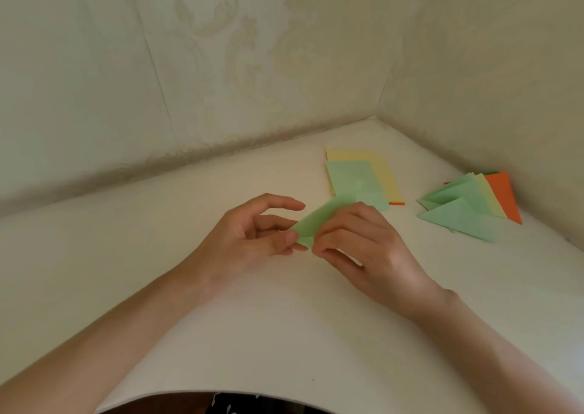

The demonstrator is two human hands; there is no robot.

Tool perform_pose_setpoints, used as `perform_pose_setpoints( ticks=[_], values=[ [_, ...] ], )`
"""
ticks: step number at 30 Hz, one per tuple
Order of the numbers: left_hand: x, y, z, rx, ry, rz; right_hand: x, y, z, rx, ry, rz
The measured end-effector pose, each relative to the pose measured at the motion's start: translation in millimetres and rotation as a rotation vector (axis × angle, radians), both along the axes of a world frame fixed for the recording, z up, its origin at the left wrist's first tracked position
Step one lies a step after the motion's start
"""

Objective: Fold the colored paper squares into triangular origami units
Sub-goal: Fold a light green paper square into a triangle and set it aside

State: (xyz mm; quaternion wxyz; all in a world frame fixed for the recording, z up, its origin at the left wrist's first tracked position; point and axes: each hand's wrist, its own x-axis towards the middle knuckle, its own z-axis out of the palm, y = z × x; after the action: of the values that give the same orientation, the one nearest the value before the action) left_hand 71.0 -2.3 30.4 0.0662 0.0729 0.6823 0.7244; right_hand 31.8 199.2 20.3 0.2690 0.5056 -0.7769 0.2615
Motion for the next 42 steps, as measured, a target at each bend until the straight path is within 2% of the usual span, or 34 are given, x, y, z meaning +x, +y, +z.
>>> perform_pose_setpoints(
  ticks=[8, 14, 17, 24, 27, 31, 34, 42],
  values=[
    [-0.3, -0.5, 0.4, -0.029, -0.024, 0.098, 4.0, -0.5, -2.2, 0.103, 0.17, -0.023],
    [-0.4, -1.7, 0.0, 0.228, -0.156, 0.08, 5.4, -2.8, -2.5, 0.073, 0.287, -0.139],
    [-1.8, -0.5, -2.9, 0.196, -0.176, 0.052, 5.6, -3.5, -4.0, 0.049, 0.262, -0.103],
    [-2.7, 2.3, -4.8, 0.138, -0.125, 0.166, 7.3, -8.1, -7.5, 0.037, 0.208, -0.046],
    [-1.2, 3.9, -4.3, 0.131, -0.106, 0.158, 7.6, -10.3, -7.0, -0.058, 0.081, -0.052],
    [1.9, 6.5, -3.4, 0.087, -0.067, 0.095, 9.5, -9.8, -4.6, -0.286, -0.291, -0.153],
    [4.7, 8.1, -0.8, 0.071, -0.051, 0.049, 11.0, -9.1, -4.3, -0.351, -0.493, -0.22],
    [7.6, 11.4, 0.4, 0.083, -0.064, 0.019, 12.5, -11.2, -4.1, -0.327, -0.535, -0.302]
  ],
)
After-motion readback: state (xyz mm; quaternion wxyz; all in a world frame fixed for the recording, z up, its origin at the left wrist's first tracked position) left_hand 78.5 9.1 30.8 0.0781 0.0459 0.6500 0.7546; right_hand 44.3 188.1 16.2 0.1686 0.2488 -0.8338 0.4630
